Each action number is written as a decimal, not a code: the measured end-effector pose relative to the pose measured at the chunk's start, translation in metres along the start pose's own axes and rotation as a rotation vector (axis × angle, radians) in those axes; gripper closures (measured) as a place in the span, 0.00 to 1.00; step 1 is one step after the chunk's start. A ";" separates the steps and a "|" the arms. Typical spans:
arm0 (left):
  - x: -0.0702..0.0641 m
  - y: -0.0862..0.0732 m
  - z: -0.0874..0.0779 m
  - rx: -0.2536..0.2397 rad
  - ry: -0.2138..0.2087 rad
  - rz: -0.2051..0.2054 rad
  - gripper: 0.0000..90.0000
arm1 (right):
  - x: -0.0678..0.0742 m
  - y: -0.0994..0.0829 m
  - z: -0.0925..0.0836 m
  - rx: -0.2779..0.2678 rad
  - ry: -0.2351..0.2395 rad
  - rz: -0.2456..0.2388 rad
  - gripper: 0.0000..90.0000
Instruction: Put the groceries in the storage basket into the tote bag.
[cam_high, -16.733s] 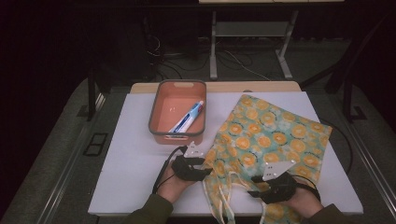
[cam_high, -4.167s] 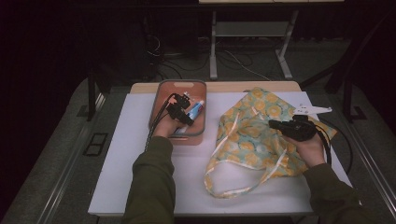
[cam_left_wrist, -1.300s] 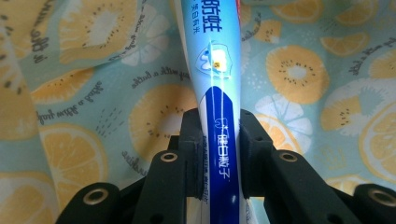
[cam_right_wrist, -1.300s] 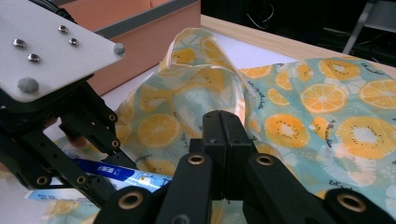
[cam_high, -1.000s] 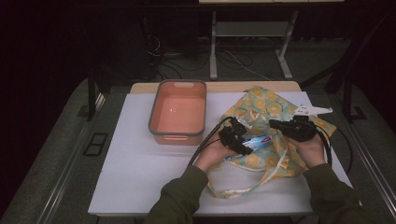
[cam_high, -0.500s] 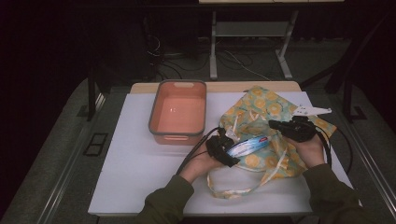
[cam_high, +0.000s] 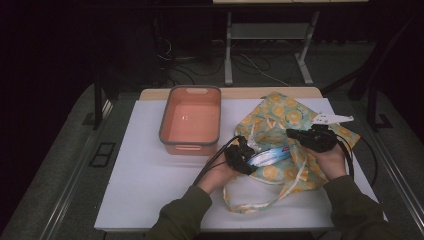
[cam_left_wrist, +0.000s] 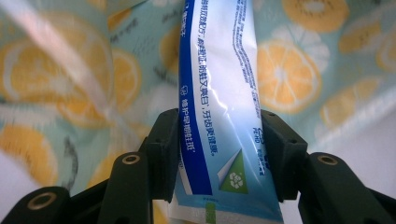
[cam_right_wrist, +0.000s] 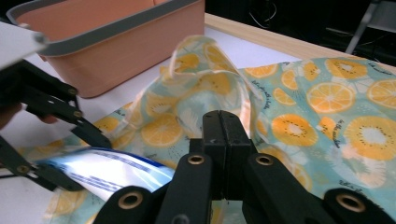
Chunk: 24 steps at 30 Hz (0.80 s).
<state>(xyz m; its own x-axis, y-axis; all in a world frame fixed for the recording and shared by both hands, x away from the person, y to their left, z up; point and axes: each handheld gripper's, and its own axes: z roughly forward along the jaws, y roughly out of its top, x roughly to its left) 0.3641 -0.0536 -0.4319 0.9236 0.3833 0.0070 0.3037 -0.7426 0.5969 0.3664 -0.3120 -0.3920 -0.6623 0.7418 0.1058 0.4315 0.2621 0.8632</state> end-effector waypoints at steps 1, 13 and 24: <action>0.001 0.004 0.003 0.002 0.000 -0.001 0.58 | 0.000 0.000 0.000 0.000 0.000 0.000 1.00; 0.014 0.051 0.039 -0.030 0.024 -0.087 0.61 | 0.004 0.004 -0.001 -0.026 0.034 -0.008 1.00; 0.015 0.043 0.026 -0.108 -0.005 -0.115 0.40 | 0.001 0.003 -0.005 -0.032 0.030 0.002 1.00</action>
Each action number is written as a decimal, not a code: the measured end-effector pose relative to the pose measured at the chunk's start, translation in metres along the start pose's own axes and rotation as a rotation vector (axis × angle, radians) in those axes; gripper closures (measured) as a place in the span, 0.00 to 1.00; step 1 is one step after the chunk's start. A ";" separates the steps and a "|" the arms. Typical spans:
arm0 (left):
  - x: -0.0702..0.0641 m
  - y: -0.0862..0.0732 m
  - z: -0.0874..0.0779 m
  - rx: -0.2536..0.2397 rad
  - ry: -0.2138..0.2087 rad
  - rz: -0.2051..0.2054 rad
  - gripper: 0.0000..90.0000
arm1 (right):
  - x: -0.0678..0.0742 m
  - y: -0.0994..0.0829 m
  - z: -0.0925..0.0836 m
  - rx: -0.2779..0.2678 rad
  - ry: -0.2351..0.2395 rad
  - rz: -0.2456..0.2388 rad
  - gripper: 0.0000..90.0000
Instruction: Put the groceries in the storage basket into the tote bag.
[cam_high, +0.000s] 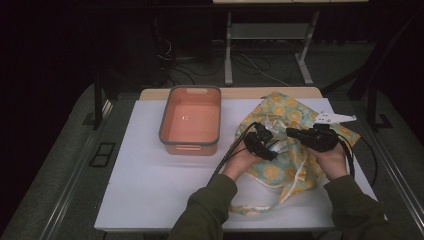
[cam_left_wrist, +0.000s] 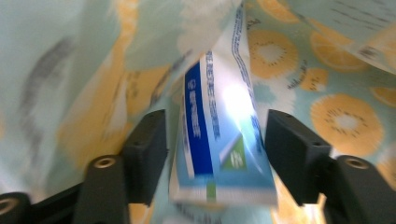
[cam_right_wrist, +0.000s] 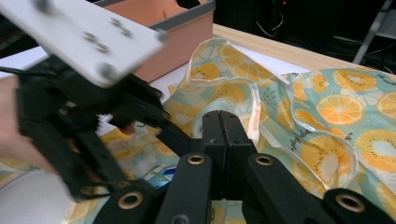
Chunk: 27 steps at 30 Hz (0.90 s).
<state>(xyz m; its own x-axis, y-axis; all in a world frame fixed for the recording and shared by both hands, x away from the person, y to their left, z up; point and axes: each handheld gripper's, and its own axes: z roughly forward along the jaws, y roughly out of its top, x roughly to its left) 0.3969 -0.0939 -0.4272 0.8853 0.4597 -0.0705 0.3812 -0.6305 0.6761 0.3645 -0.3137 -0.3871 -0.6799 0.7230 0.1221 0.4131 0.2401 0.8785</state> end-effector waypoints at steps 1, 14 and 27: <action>0.000 -0.002 -0.006 -0.004 -0.004 0.002 0.38 | 0.000 0.000 0.000 0.000 0.000 0.000 1.00; -0.011 -0.056 -0.084 -0.080 0.041 0.010 0.38 | 0.022 -0.001 -0.002 0.037 0.062 -0.048 1.00; -0.001 -0.103 -0.105 -0.051 0.055 -0.060 0.42 | 0.076 -0.037 0.015 0.273 0.205 -0.196 1.00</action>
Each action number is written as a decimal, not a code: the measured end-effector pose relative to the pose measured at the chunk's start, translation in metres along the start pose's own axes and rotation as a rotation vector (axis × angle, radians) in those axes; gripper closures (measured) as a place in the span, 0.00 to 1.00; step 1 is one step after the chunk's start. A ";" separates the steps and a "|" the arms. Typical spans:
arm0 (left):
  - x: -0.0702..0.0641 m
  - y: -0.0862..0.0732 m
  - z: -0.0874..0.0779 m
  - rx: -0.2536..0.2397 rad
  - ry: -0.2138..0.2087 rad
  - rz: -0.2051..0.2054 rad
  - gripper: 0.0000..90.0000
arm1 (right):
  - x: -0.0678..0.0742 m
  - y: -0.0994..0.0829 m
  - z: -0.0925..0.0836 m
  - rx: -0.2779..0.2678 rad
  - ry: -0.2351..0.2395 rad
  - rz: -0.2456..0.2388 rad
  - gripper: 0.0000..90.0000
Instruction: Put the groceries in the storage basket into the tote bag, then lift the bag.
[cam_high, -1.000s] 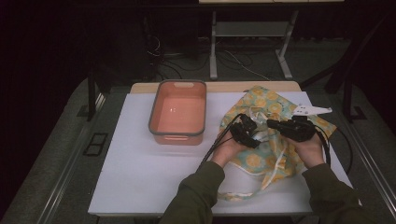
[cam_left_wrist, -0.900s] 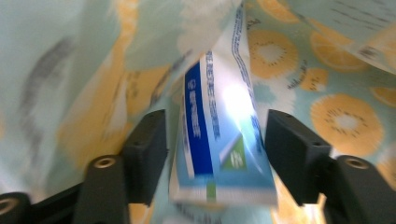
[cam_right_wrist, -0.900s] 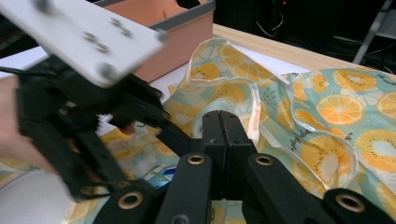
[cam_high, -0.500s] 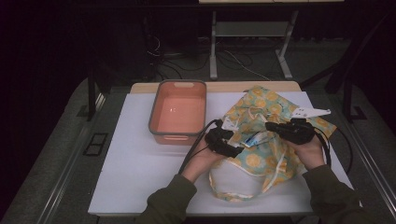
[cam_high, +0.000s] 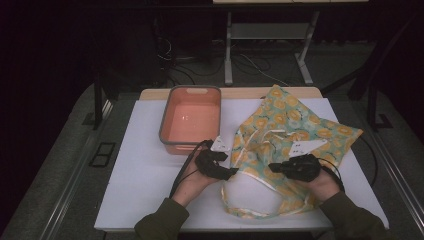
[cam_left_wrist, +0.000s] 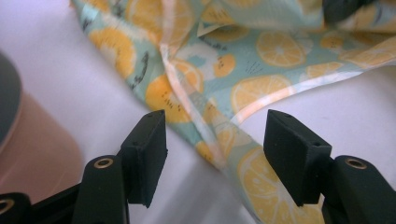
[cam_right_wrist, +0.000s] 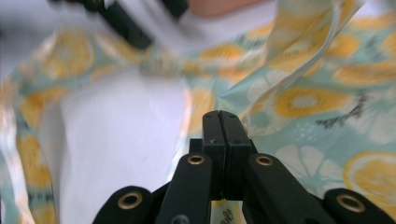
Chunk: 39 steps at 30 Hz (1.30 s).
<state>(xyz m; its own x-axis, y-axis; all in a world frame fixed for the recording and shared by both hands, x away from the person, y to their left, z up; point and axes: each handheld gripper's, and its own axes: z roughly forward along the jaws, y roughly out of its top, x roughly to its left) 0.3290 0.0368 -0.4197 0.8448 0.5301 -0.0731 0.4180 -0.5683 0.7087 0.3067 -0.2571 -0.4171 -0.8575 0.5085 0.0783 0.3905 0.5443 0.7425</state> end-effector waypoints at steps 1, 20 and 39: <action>0.001 0.000 0.002 0.007 -0.001 -0.002 0.43 | 0.001 -0.002 0.005 0.029 -0.004 -0.007 0.99; 0.000 0.001 0.039 0.058 0.022 0.041 0.45 | 0.035 -0.037 -0.018 0.084 -0.033 0.035 0.44; 0.010 0.005 0.011 -0.104 -0.027 -0.036 1.00 | 0.024 -0.038 -0.017 0.100 -0.156 -0.028 1.00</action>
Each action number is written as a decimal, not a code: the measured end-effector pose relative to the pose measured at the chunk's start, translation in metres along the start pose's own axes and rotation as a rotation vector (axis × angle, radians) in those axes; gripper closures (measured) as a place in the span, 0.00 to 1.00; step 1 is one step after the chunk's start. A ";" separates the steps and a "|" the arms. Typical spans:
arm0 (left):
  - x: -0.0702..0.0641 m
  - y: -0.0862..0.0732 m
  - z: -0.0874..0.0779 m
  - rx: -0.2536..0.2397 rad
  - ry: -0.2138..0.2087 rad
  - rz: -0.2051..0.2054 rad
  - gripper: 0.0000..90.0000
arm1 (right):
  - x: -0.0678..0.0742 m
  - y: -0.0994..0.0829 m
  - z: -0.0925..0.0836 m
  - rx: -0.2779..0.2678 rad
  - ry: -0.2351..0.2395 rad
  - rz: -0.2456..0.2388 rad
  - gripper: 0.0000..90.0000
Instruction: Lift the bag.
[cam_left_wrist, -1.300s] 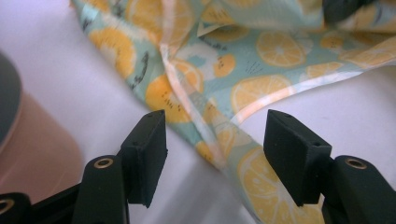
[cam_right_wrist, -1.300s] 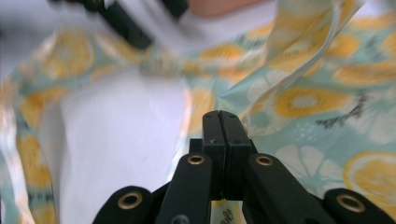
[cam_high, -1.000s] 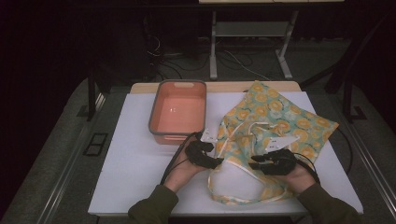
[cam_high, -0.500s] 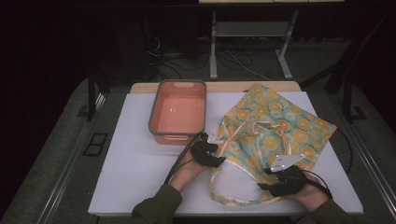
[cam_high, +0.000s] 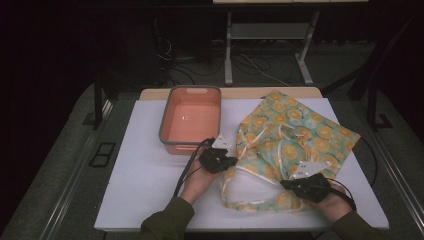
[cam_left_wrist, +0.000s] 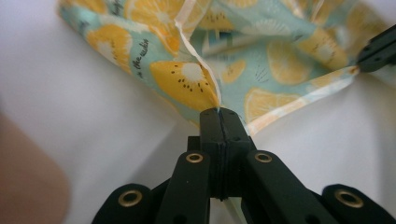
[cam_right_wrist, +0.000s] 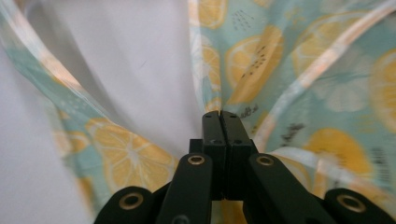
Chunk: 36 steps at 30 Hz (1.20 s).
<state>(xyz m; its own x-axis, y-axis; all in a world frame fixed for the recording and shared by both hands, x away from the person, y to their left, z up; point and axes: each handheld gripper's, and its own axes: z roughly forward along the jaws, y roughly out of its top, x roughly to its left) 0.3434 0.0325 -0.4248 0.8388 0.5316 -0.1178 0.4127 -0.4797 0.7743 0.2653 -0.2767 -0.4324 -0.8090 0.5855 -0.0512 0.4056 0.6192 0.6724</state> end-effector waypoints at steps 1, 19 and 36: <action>0.000 0.002 -0.004 -0.023 0.004 -0.002 1.00 | -0.002 0.002 -0.003 -0.019 -0.011 0.008 1.00; 0.001 0.050 -0.047 -0.287 0.031 0.010 1.00 | -0.040 0.044 -0.051 -0.319 -0.171 0.040 1.00; 0.008 0.077 -0.045 -0.317 0.046 0.024 1.00 | -0.068 0.064 -0.064 -0.401 -0.219 0.090 1.00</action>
<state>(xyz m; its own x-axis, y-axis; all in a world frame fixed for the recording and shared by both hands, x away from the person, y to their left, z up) 0.3656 0.0310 -0.3375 0.8272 0.5569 -0.0746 0.2558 -0.2550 0.9325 0.3195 -0.3104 -0.3383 -0.6516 0.7511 -0.1059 0.2381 0.3350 0.9116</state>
